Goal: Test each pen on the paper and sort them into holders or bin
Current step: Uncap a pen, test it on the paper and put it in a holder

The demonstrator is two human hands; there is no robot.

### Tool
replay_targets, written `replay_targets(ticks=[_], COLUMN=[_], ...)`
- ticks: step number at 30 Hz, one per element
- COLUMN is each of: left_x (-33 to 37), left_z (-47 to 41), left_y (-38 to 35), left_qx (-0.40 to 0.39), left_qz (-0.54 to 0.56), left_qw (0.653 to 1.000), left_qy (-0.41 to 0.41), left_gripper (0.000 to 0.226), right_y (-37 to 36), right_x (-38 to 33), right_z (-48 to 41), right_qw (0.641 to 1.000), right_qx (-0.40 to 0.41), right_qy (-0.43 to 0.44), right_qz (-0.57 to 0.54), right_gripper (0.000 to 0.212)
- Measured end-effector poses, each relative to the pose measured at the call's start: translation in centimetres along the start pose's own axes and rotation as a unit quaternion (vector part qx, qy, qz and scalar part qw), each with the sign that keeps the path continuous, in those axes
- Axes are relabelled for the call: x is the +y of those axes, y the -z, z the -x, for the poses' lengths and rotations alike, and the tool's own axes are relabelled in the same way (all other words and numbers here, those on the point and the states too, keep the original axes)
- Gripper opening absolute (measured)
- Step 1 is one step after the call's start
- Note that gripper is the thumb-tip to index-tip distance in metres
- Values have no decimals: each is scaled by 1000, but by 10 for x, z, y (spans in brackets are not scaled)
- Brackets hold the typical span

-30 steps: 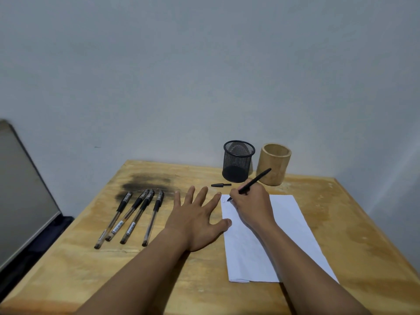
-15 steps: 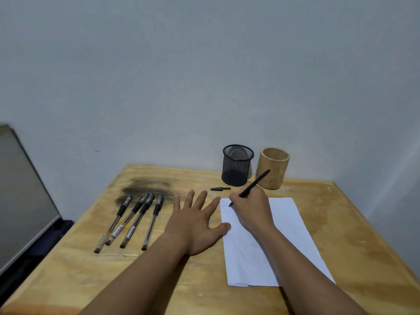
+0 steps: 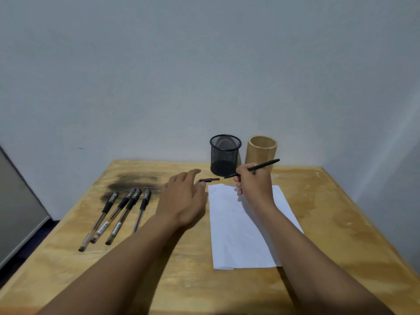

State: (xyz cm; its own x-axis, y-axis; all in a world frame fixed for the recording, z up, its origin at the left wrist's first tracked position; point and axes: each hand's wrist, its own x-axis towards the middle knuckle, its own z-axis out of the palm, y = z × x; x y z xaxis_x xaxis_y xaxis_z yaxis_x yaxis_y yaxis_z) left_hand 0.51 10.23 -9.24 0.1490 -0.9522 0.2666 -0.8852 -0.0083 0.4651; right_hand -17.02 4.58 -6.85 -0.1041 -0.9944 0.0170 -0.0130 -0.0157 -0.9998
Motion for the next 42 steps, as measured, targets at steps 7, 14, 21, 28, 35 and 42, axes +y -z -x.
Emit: replay_targets(ticks=[7,14,21,28,35,42], left_x=[3,1,16,37,48,62], left_z=[-54,-48,-29,-23,-25,-25], left_y=[-1,0,24,44,50,51], left_qx=[-45,9,46,36,18,-11], left_qz=[-92,-86,111,179,241,332], left_qw=[994,996,993,982,970,943], left_qy=[25,5,-16,-41,-39,-29], left_gripper=[32,17,16,9,10,7], right_y=[5,9,14,26,42,46], right_x=[1,-4,-20,-40,-49,-51], right_z=[-6,-1,4,14,15,17], right_qw=[1000,998,994,992,989,984], right_qx=[-16,-27,-48,-76,-83,-122], right_qy=[3,3,27,30,36,22], right_qz=[-21,-57,-91,-92,-113,-126], right_gripper=[12,10,12,15,10,5])
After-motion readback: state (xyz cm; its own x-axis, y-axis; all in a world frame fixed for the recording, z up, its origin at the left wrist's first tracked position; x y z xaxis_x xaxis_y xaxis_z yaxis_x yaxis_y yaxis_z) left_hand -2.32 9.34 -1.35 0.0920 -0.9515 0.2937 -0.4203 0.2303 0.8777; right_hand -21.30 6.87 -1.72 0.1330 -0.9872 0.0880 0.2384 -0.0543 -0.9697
